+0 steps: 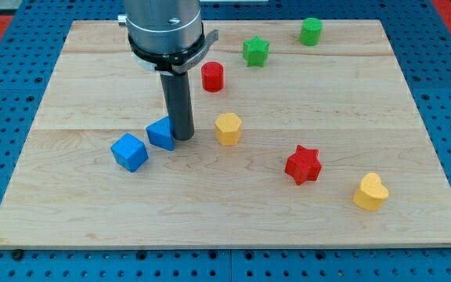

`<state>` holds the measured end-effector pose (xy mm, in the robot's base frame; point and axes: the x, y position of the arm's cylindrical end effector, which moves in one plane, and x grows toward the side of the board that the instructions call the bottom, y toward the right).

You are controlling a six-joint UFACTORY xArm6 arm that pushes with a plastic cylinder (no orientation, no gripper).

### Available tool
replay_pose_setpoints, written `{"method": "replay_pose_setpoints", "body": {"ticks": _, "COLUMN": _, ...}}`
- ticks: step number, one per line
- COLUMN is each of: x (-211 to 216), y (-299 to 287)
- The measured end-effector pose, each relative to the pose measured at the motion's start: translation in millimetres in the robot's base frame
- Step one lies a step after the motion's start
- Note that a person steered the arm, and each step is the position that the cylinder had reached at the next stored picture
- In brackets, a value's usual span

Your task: Push the blue cube to the bottom left of the board

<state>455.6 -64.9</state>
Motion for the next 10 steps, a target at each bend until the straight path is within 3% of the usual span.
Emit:
{"method": "replay_pose_setpoints", "body": {"ticks": 2, "x": 0.0, "y": -22.9}}
{"method": "replay_pose_setpoints", "body": {"ticks": 3, "x": 4.3, "y": -4.3}}
{"method": "replay_pose_setpoints", "body": {"ticks": 4, "x": 35.2, "y": -10.1}}
{"method": "replay_pose_setpoints", "body": {"ticks": 7, "x": 32.4, "y": -121.8}}
{"method": "replay_pose_setpoints", "body": {"ticks": 10, "x": 6.0, "y": -129.2}}
